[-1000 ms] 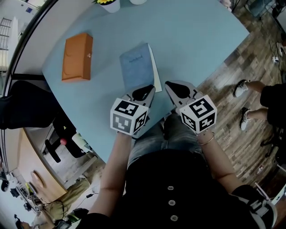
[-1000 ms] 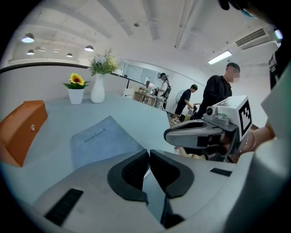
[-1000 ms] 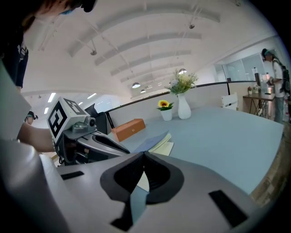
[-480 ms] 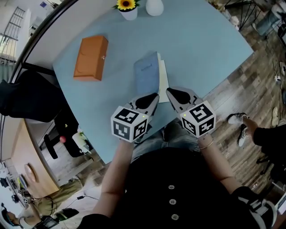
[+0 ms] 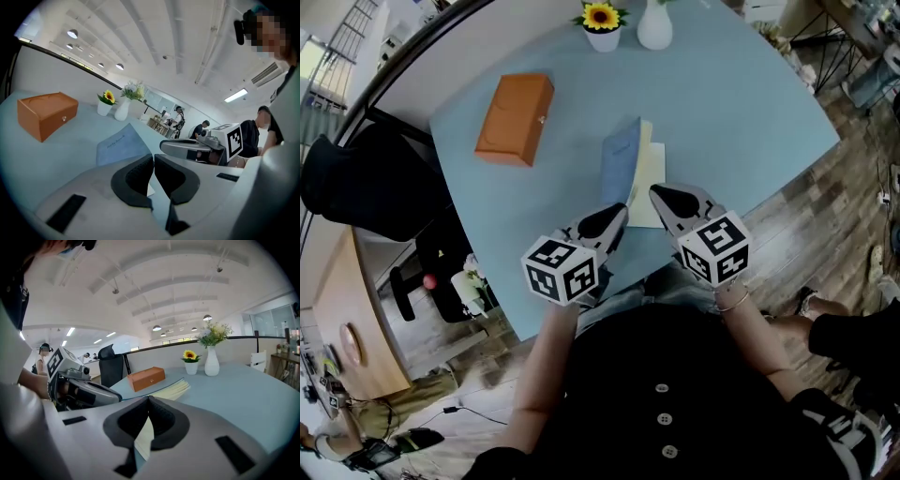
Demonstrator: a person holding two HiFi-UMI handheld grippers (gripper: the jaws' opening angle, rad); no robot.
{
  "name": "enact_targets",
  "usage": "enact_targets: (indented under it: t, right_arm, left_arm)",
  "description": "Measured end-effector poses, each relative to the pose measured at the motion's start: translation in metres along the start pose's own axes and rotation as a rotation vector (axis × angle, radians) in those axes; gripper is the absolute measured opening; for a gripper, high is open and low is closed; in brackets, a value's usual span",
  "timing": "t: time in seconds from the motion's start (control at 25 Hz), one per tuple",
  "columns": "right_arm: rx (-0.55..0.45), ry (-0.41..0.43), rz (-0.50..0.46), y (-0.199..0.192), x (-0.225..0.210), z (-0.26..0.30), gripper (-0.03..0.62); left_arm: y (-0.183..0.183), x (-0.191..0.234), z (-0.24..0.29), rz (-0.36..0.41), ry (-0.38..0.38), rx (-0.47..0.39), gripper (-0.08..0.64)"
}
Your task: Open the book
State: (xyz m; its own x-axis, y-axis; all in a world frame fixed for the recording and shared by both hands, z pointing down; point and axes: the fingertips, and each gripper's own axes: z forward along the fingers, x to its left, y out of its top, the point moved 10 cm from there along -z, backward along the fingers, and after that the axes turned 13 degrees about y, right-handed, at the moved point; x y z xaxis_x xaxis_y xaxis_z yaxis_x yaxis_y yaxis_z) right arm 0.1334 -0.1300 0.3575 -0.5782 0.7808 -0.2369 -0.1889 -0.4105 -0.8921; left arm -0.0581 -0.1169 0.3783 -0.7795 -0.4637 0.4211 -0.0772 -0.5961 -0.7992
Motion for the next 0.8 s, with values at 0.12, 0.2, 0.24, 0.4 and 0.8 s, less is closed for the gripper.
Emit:
enact_targets:
  t: [0.12,0.2,0.24,0.4,0.8]
  right_arm:
    - [0.005,0.01,-0.017,0.006,0.001,0.007,0.002]
    - [0.008,0.016,-0.025,0.008,0.002,0.009,0.002]
    - [0.01,0.021,-0.028,0.009,0.002,0.01,0.002]
    - [0.017,0.041,-0.041,0.013,0.005,0.017,0.002]
    - [0.038,0.09,-0.064,0.018,0.014,0.035,0.002]
  left_arm:
    - [-0.001,0.008,-0.008,-0.046,0.009,-0.029,0.023]
    - [-0.001,0.011,-0.012,-0.08,0.008,-0.049,0.023]
    - [0.0,0.013,-0.014,-0.101,0.005,-0.06,0.023]
    - [0.001,0.02,-0.019,-0.172,0.0,-0.097,0.023]
    - [-0.006,0.038,-0.032,-0.302,-0.006,-0.142,0.023]
